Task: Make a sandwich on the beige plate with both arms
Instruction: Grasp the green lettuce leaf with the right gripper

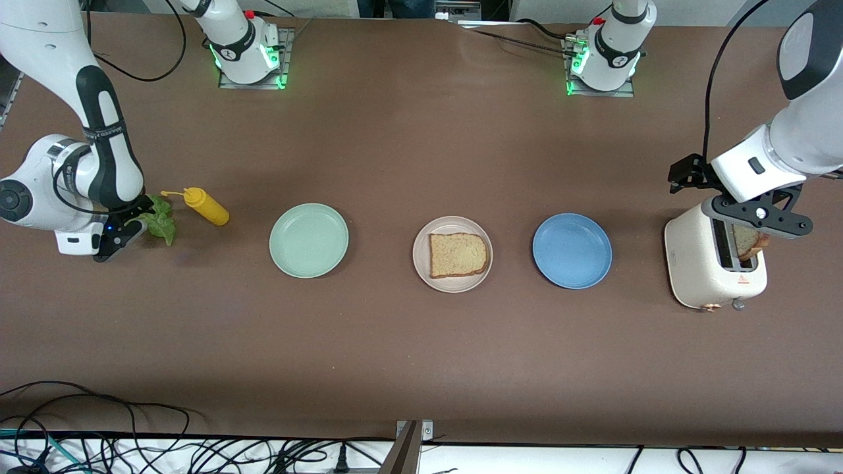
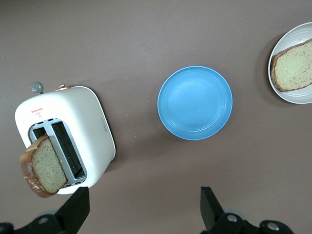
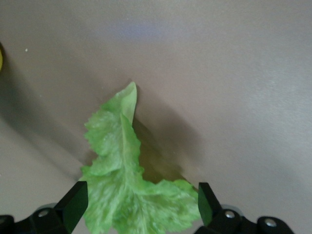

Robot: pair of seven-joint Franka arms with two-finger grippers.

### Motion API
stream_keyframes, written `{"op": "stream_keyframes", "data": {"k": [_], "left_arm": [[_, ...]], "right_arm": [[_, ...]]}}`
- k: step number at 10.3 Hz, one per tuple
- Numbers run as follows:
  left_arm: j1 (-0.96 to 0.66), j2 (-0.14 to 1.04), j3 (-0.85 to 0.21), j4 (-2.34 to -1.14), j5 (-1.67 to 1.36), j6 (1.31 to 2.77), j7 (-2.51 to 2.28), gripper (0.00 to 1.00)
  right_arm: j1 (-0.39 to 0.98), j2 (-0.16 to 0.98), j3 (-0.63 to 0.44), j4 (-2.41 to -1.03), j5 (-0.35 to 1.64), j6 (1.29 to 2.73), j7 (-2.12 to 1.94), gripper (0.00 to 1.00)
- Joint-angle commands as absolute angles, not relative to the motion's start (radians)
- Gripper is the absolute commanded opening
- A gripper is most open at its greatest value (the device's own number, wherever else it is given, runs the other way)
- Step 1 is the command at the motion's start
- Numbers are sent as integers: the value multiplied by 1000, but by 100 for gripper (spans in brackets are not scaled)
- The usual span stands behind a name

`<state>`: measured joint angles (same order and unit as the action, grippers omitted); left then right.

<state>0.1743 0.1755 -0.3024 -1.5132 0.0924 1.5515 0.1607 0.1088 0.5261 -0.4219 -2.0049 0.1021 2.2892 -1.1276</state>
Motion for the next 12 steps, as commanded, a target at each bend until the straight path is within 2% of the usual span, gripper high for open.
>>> {"op": "stream_keyframes", "data": {"k": [1,2,3,5,6,10,12], "left_arm": [[176,196,-302,-1474,130,1549,149,100],[179,189,-304,-1471,130,1551,141,100],[183,186,-301,-1473,118,1545,96,100],[225,173,-310,-1494,83,1502,-18,100],[224,170,-314,-1496,81,1503,-23,100],[225,144,-350,-1496,81,1499,-23,100],[227,144,-350,-1494,80,1503,-23,100]], "right_arm": [[84,538,-413,-2010,155,2306,-1161,100],[83,540,-411,-2008,158,2306,-1173,93],[83,540,-411,-2006,158,2306,-1173,78],[83,540,-411,-2006,158,2304,-1172,21],[83,540,-411,-2005,158,2303,-1172,0],[86,525,-413,-1980,192,2292,-1163,0],[86,497,-416,-1915,192,2252,-1161,0]]}}
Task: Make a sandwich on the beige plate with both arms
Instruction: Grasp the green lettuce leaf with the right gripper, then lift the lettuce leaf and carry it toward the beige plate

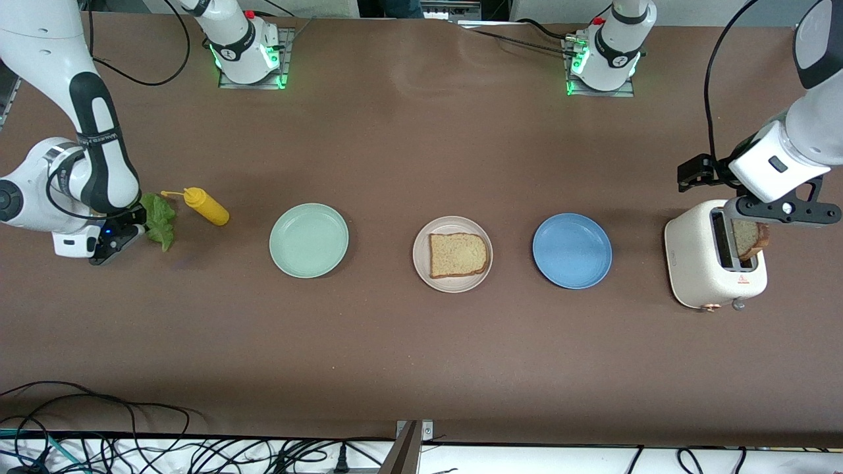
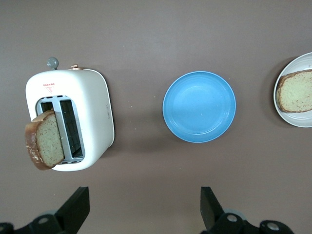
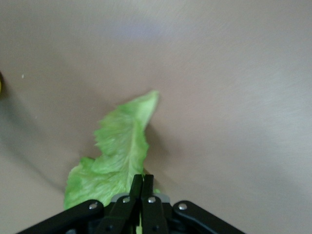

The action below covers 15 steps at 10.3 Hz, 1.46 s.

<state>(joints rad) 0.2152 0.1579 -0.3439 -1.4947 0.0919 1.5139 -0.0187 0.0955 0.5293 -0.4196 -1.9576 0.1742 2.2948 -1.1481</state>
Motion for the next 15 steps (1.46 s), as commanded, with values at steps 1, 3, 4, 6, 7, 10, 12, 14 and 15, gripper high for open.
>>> {"op": "stream_keyframes", "data": {"k": [1,3,4,6,7,10,12,14,15], "left_arm": [[227,143,-350,-1494,80,1499,-25,100],[227,141,-350,-1494,80,1494,-23,100],[226,141,-351,-1494,78,1496,-23,100],[227,141,-351,-1494,65,1496,-23,100],[229,143,-351,-1496,64,1491,-23,100],[230,143,-351,-1494,64,1491,-23,100],[230,143,-351,-1494,64,1493,-23,100],[229,143,-351,-1496,64,1493,-23,100],[229,143,-351,-1496,64,1493,-23,100]], "right_arm": [[86,495,-420,-1837,190,2159,-1160,0],[86,497,-448,-1674,189,1952,-1140,0],[86,497,-449,-1596,177,1860,-1097,0],[92,497,-449,-1441,175,1668,-964,0],[100,495,-445,-1384,181,1587,-878,0],[194,494,-439,-1249,202,1366,-494,0],[241,491,-437,-1236,357,1327,-236,0],[348,491,-436,-1236,454,1333,51,0],[424,491,-437,-1235,475,1354,199,0]]}}
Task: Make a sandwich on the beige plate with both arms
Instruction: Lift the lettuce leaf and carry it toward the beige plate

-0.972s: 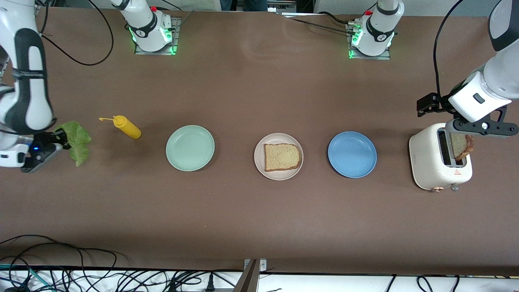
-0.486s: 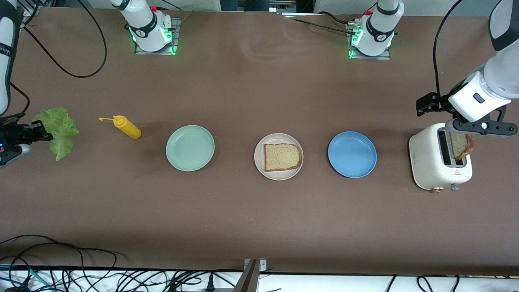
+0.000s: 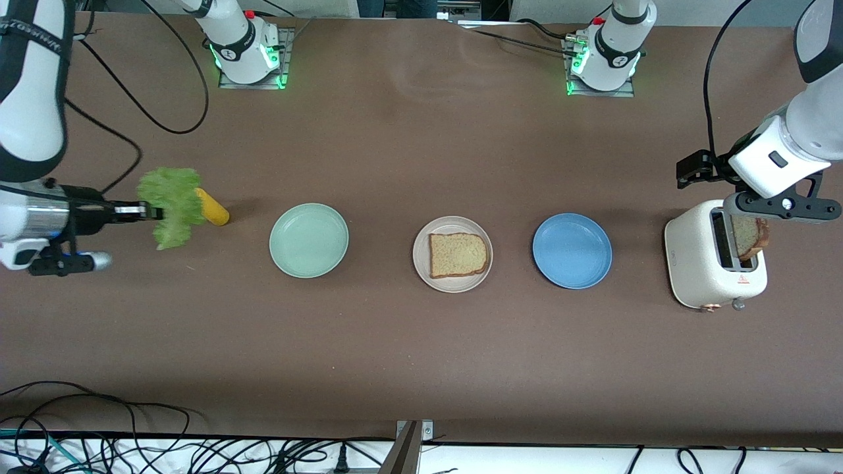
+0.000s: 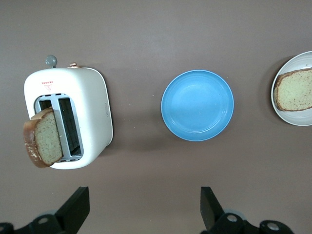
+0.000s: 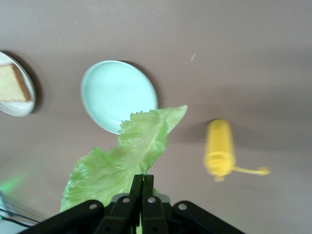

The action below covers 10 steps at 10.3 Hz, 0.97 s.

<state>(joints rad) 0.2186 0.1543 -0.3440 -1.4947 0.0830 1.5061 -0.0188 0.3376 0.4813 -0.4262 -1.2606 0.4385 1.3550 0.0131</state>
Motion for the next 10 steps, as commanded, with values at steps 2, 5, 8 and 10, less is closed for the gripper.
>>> {"op": "stream_keyframes", "data": {"k": [2,5,8,10], "left_arm": [[229,143,-351,-1494,64,1493,-23,100],[229,143,-351,-1494,64,1493,-23,100],[229,143,-351,-1496,64,1493,-23,100],[229,144,-351,-1496,64,1493,-23,100]], "right_arm": [[568,503,-437,-1236,492,1478,491,0],[734,577,-437,-1244,494,1703,863,0],[825,673,-437,-1244,573,1907,1020,0],[897,742,-437,-1244,583,2075,1127,0]]}}
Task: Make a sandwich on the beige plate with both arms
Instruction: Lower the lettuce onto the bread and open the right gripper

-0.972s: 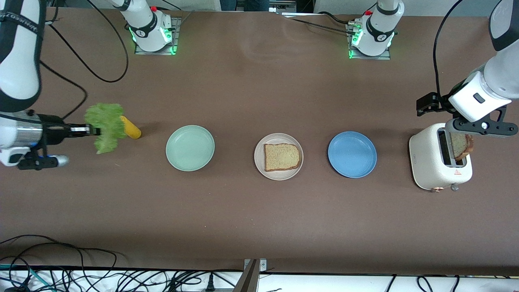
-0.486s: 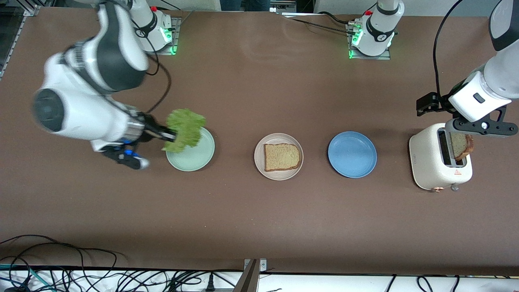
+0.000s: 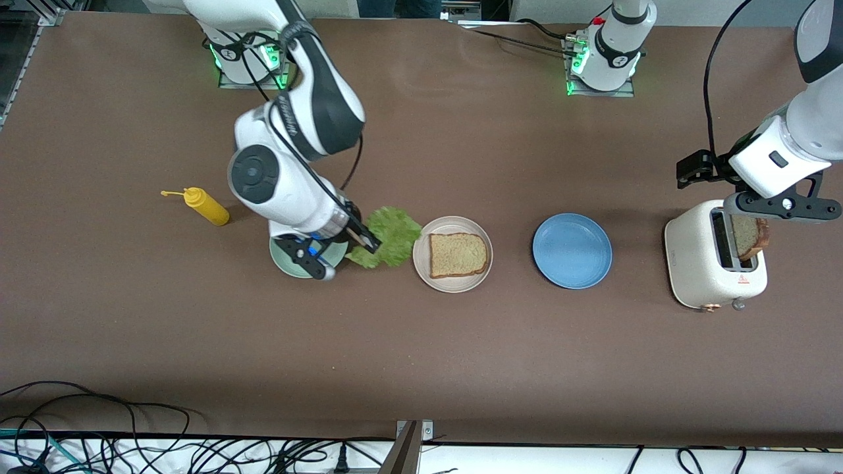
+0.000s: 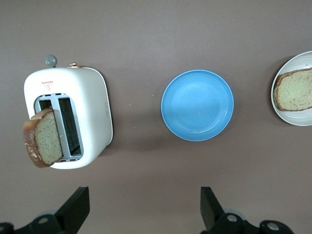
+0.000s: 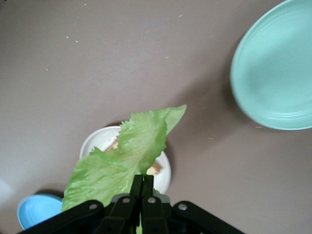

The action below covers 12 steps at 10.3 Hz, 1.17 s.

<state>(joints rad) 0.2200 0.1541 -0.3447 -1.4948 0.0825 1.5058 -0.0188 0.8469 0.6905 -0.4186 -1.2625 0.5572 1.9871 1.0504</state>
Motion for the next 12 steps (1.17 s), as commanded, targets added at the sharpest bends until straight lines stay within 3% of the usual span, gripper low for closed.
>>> {"op": "stream_keyframes", "data": {"k": [1,4,12], "left_arm": [[229,144,-351,-1496,64,1493,-23,100],[229,144,-351,-1494,64,1493,-23,100],[229,144,-351,-1494,64,1494,-23,100]], "right_arm": [[923,770,-437,-1244,583,2130,1173,0],[986,845,-437,-1244,583,2282,1300,0],[1098,976,-437,-1244,571,2464,1419,0]]}}
